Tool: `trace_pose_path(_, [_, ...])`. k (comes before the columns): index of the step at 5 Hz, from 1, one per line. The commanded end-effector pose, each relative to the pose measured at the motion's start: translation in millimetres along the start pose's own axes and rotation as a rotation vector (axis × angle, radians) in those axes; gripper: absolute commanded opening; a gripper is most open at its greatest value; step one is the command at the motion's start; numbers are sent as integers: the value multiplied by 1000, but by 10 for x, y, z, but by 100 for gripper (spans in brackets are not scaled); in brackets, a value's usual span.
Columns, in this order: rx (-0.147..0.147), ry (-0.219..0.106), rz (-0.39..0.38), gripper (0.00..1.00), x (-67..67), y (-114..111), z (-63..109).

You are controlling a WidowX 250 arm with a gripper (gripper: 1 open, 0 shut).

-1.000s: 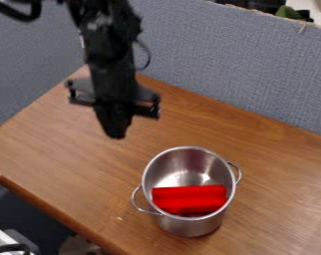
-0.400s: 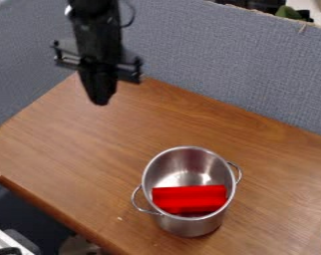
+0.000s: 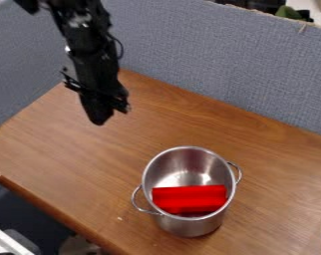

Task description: Put the red object in the metal pot

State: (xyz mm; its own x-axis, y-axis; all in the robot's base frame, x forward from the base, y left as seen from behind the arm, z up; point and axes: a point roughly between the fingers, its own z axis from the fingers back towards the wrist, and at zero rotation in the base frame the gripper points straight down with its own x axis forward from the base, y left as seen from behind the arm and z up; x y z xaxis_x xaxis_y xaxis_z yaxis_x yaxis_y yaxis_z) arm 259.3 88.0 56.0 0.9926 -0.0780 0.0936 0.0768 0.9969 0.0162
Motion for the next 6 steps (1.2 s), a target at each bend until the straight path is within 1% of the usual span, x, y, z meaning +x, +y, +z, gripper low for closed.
trace_pose_path(1, [25, -39, 91, 100, 289, 185, 141])
trace_pose_path(2, [42, -25, 243, 0, 288, 329, 54])
trace_pose_path(3, [33, -19, 235, 100, 223, 395, 322])
trace_pose_path(4, [26, -38, 216, 0, 80, 359, 585])
trace_pose_path(5, [5, -32, -29, 0, 253, 363, 711])
trace_pose_path(6, [-12, -5, -201, 0, 455, 437, 669])
